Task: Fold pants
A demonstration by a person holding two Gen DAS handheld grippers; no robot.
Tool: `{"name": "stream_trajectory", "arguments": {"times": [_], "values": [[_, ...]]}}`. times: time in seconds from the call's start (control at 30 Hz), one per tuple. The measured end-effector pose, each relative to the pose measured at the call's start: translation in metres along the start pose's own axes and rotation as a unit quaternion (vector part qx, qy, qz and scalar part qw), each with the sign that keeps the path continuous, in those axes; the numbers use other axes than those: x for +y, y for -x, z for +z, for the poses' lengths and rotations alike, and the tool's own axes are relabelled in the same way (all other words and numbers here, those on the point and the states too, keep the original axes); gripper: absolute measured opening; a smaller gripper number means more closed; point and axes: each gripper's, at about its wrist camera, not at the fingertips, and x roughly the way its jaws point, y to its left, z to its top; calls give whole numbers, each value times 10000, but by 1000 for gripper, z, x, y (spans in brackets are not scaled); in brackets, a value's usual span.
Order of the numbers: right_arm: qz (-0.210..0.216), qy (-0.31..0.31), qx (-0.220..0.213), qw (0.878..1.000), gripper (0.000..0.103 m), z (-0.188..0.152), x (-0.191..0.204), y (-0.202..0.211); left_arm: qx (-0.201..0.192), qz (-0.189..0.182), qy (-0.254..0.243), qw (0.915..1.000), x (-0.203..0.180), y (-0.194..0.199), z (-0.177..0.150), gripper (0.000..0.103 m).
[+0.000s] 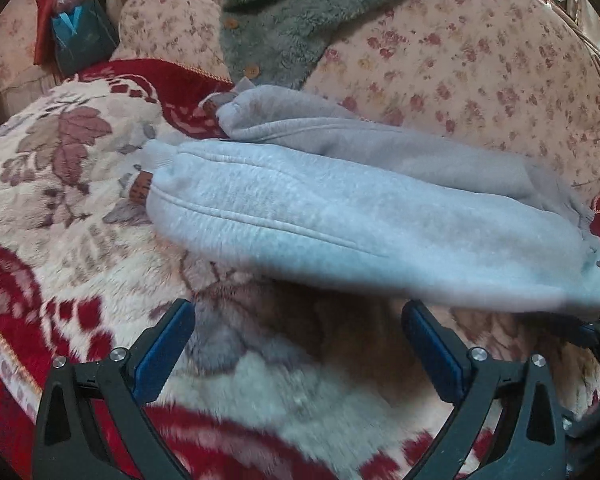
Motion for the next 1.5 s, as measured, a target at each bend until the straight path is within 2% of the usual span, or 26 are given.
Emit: {"name": "stream_trajectory", "arguments": {"times": [0.1,0.27,0.43,0.6,0.73,0.9,1.13,1.23,1.37,1.5], "values": [[-3,-70,-196,9998,99,-10,-9,25,-117,-115,98,9998,-6,13,-3,103],[-2,-657,-503,9966,99,-26,-43,62,-276,-255,281,9989,-16,31,-4,103],[35,-1167,-581,9915,100,-40,-84,86,-294,-257,328,9987,-23,40,-3,103],[-192,-1827,-652,9808,100,-58,-136,108,-294,-229,470,9982,-25,44,-4,103],[-324,-2444,-736,9663,100,-74,-184,127,-164,-303,601,9976,-27,38,-5,103],[-697,-2950,-703,9504,101,-88,-226,137,-59,-294,674,9973,-28,28,-3,103],[-338,-4055,-691,9108,103,-103,-281,138,37,-224,956,9952,-13,10,5,103],[-329,-4391,-686,8952,103,-104,-299,131,119,-141,1001,9948,-8,-1,7,103],[-223,-4604,-711,8846,103,-103,-313,121,117,-123,1123,9935,0,-10,12,103],[-209,-4626,-747,8831,103,-99,-316,115,150,-83,1262,9919,8,-22,20,103]]}}
